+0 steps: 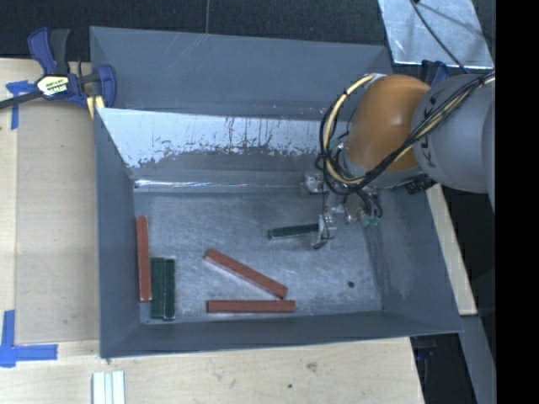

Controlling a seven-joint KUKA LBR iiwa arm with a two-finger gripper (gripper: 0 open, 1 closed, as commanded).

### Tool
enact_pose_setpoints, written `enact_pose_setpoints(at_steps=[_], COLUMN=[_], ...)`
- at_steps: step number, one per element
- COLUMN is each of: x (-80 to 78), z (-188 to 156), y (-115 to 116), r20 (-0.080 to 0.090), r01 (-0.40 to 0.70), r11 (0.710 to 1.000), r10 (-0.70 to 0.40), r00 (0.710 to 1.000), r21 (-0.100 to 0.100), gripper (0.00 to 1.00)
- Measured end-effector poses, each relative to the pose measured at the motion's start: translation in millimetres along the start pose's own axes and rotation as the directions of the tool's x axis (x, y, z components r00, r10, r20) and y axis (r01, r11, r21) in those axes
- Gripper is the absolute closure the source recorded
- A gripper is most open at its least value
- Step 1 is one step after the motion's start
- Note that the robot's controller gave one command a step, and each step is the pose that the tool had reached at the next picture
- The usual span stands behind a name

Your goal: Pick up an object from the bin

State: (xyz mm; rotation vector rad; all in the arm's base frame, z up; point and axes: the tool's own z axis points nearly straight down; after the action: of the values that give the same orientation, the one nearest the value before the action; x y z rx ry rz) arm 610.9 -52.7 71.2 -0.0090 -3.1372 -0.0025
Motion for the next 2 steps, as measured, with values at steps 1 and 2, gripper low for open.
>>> enact_pose_setpoints(at_steps=[1, 2], x=[-2.9, -2.7], z=[-5.3, -4.9], y=[-1.8, -1.6], r20=[0.010, 0.009], r01=[-0.001, 0.000], r11=[1.000, 1.000], r10=[0.001, 0.000], r00=[1.000, 1.000], r21=[0.003, 0.002], gripper=[1.00, 0.00])
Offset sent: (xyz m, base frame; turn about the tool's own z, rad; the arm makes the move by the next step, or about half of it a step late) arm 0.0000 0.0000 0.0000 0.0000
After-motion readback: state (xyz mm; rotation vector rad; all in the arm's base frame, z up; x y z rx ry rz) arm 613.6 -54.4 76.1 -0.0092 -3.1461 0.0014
